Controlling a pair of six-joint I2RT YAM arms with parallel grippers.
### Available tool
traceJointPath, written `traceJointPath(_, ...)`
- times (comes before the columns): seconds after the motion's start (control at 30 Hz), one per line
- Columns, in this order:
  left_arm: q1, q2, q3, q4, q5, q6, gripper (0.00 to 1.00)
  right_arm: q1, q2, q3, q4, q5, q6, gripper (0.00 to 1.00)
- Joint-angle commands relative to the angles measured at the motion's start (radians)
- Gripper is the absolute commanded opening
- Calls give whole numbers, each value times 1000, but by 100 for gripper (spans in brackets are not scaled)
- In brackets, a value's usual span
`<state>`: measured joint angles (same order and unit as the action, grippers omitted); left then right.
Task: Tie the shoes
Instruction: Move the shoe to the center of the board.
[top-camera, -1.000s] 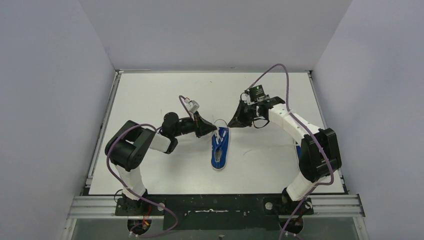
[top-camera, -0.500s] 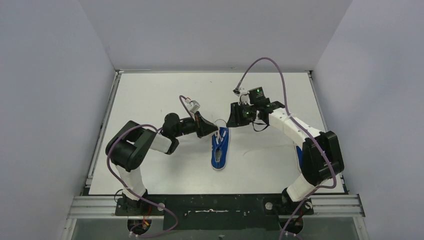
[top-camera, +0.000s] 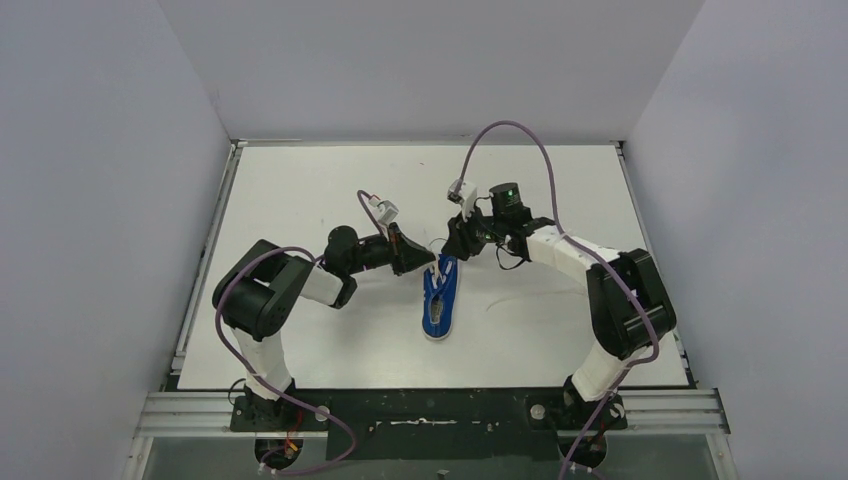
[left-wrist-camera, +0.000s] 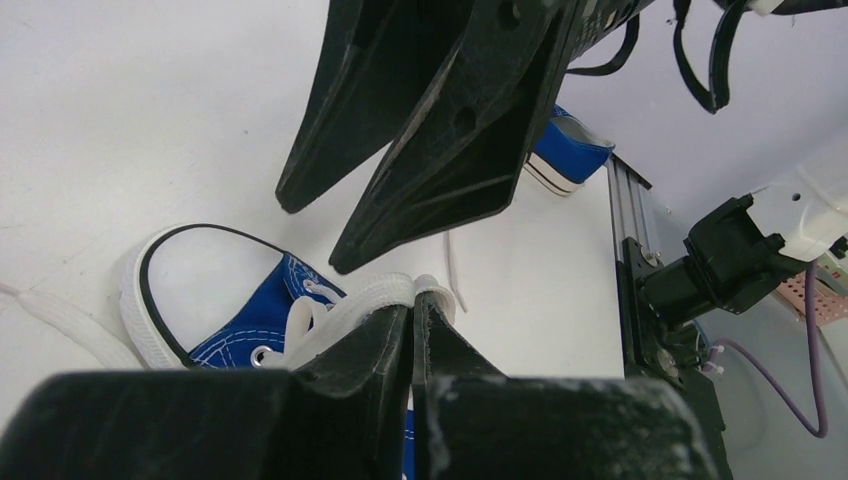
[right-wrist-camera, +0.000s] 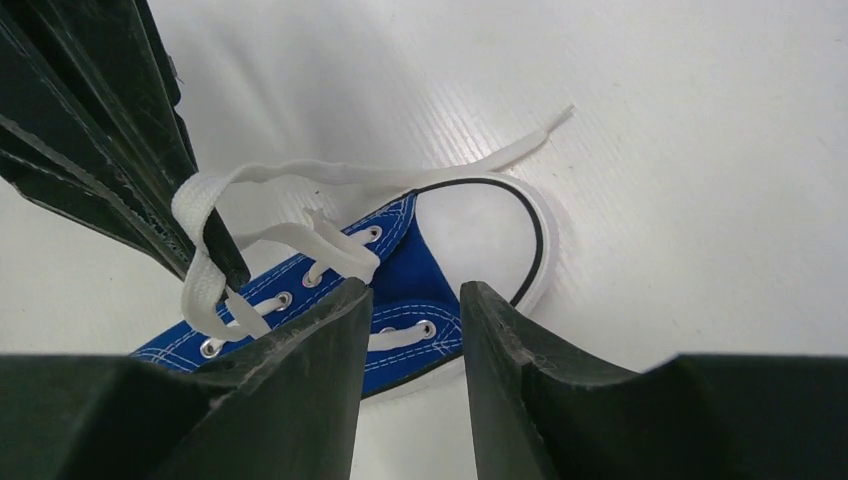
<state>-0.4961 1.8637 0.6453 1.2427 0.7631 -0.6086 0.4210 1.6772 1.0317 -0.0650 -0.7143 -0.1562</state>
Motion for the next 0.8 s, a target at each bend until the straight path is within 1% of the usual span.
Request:
traceJointPath(0.0,10,11,16,91,10,-10,0,31,49,36,78,-83,-120,40)
traceJointPath(0.1,15,16,16,108,6,-20,0,35,55,24,69,-109,-153,43)
traceJointPath(0.23,16,24,26,115,7,-33,0,36,68,7,71,-108,-166,48)
traceJointPath(0.4,16,36,30,135,8,-55,0,41,81,11,98,-65,-158,50)
traceJointPath(0.67,14,38,21,139,11,-61,0,57,135,59,136,-74,-134,51)
traceJointPath(0.77,14,39,24,139,13,-67,0,60,151,61,180,-64,-105,51)
